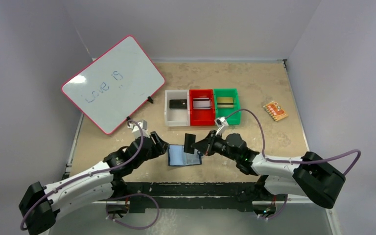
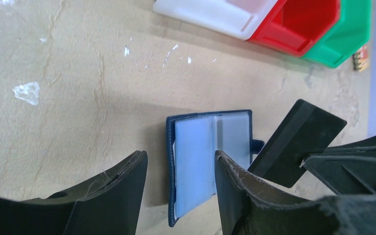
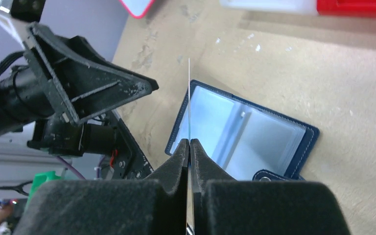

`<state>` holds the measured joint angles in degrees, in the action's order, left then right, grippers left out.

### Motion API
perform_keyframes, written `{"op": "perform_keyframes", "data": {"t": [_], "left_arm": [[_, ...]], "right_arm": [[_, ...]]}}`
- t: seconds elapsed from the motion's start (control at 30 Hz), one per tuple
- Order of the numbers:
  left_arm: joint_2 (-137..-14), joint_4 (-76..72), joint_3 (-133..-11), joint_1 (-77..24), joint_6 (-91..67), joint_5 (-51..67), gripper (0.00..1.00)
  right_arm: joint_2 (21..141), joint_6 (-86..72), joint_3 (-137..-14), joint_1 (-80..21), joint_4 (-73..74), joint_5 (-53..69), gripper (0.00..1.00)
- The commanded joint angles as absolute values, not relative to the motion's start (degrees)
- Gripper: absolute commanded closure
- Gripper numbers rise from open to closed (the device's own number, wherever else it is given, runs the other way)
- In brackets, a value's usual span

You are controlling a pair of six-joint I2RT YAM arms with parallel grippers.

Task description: Take the credit cards out of the card holder

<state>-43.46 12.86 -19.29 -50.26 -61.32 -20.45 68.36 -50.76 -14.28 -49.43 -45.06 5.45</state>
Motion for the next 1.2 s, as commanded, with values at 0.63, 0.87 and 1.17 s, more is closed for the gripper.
{"op": "perform_keyframes", "data": {"t": [0.63, 0.87, 1.17], "left_arm": [[-43.4, -10.2, -20.5, -50.2, -50.5, -3.8, 0.50], [-46.9, -15.9, -19.8, -50.2, -52.6, 2.1, 0.52], [-47.3, -22.0, -17.2, -50.2, -56.2, 4.7, 0.53]], "right_arm": [[62.7, -37.7, -12.3, -49.3, -58.3, 18.8, 1.00], [61.5, -43.6, -12.8, -49.3, -55.2, 16.9, 1.00], [60.7, -47.7, -12.1, -49.2, -58.5, 15.2, 1.00]]}}
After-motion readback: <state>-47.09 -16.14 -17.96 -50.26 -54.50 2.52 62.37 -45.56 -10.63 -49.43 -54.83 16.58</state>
